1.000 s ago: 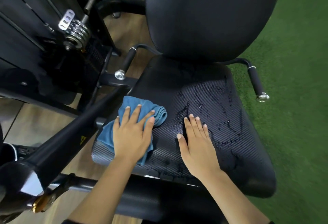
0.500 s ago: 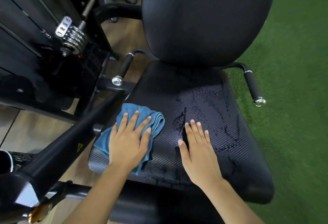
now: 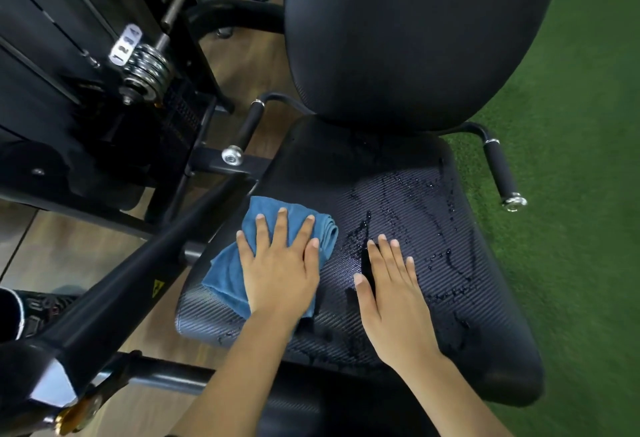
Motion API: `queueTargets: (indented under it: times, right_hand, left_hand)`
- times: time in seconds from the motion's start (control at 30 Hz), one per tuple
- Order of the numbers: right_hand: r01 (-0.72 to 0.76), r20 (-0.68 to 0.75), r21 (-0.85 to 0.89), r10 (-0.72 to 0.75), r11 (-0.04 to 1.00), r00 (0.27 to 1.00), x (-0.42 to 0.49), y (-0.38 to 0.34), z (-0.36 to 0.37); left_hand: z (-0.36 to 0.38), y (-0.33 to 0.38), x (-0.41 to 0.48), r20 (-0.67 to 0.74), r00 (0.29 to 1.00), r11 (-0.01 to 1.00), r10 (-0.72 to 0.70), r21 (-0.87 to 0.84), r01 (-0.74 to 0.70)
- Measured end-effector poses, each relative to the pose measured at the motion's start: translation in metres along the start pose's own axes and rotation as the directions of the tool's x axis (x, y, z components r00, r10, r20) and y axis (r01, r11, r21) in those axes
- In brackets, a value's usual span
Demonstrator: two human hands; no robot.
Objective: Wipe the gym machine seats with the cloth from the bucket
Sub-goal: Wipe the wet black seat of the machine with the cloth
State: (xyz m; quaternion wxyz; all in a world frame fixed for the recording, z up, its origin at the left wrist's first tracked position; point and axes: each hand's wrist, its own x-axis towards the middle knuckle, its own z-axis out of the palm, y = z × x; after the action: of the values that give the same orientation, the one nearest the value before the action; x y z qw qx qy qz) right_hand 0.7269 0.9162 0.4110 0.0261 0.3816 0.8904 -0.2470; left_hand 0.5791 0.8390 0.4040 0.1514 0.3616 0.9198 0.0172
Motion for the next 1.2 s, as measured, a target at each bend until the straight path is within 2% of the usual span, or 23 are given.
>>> queueTargets:
  times: [0.07, 0.13, 0.27, 0.33, 0.47, 0.53, 0.7, 0.77, 0.83, 0.93, 1.0, 1.1, 1.13, 1.2]
  right_hand:
    - [-0.004, 0.008, -0.003, 0.004, 1.0, 1.0, 0.0, -0.002, 0.0]
    - [-0.005, 0.011, 0.007, 0.005, 1.0, 1.0, 0.0, -0.003, -0.001]
    - [-0.008, 0.015, 0.003, 0.008, 1.0, 1.0, 0.001, -0.002, -0.002]
    - [-0.005, 0.009, 0.003, 0.005, 1.0, 1.0, 0.003, -0.001, 0.0]
    - [-0.004, 0.005, -0.005, 0.004, 1.0, 1.0, 0.006, 0.0, 0.002]
    - [-0.005, 0.012, -0.007, 0.005, 1.0, 1.0, 0.006, 0.001, 0.0]
    - [-0.015, 0.014, -0.013, 0.015, 1.0, 1.0, 0.006, 0.009, -0.004]
    - [-0.019, 0.008, -0.005, 0.019, 1.0, 1.0, 0.006, 0.01, -0.002]
    - [-0.023, 0.001, 0.01, 0.023, 1.0, 1.0, 0.005, 0.009, -0.001]
    - [-0.015, 0.012, 0.001, 0.015, 1.0, 1.0, 0.003, 0.01, -0.002]
    - [-0.005, 0.014, -0.001, 0.005, 1.0, 1.0, 0.003, 0.01, -0.003]
    - [0.016, 0.015, -0.006, -0.016, 1.0, 1.0, 0.005, 0.012, -0.004]
    - [0.023, 0.019, -0.012, -0.023, 1.0, 1.0, 0.006, 0.013, -0.003]
    - [0.03, 0.019, -0.019, -0.029, 0.999, 0.999, 0.008, 0.013, -0.002]
  left_hand:
    - [-0.001, -0.013, -0.009, -0.031, 0.996, 0.996, 0.084, 0.007, -0.084]
    - [-0.001, -0.029, -0.016, -0.052, 0.992, 0.994, 0.111, 0.009, -0.111]
    - [-0.008, -0.034, 0.001, -0.013, 0.999, 0.999, -0.044, 0.001, 0.044]
    - [-0.008, -0.019, 0.013, 0.022, 0.998, 0.998, -0.064, 0.008, 0.064]
    - [0.0, -0.018, -0.004, -0.001, 0.996, 0.995, 0.087, 0.044, -0.087]
    - [-0.002, -0.036, -0.017, -0.013, 0.994, 0.993, 0.107, 0.042, -0.106]
    - [-0.012, -0.041, 0.013, 0.03, 0.99, 0.99, -0.138, -0.008, 0.138]
    - [-0.01, -0.021, 0.015, 0.041, 0.995, 0.996, -0.087, 0.021, 0.087]
    - [-0.003, -0.011, -0.001, 0.013, 0.999, 0.998, 0.038, 0.051, -0.039]
    - [0.001, -0.031, -0.026, -0.008, 0.991, 0.988, 0.134, 0.075, -0.133]
    - [-0.003, -0.05, -0.023, -0.026, 0.997, 0.994, 0.07, 0.082, -0.067]
    - [-0.009, -0.05, 0.001, 0.013, 0.992, 0.992, -0.123, 0.035, 0.122]
    - [-0.008, -0.041, 0.004, 0.014, 0.99, 0.99, -0.138, 0.037, 0.138]
    - [-0.004, -0.023, -0.006, -0.003, 0.999, 0.997, -0.037, 0.064, 0.037]
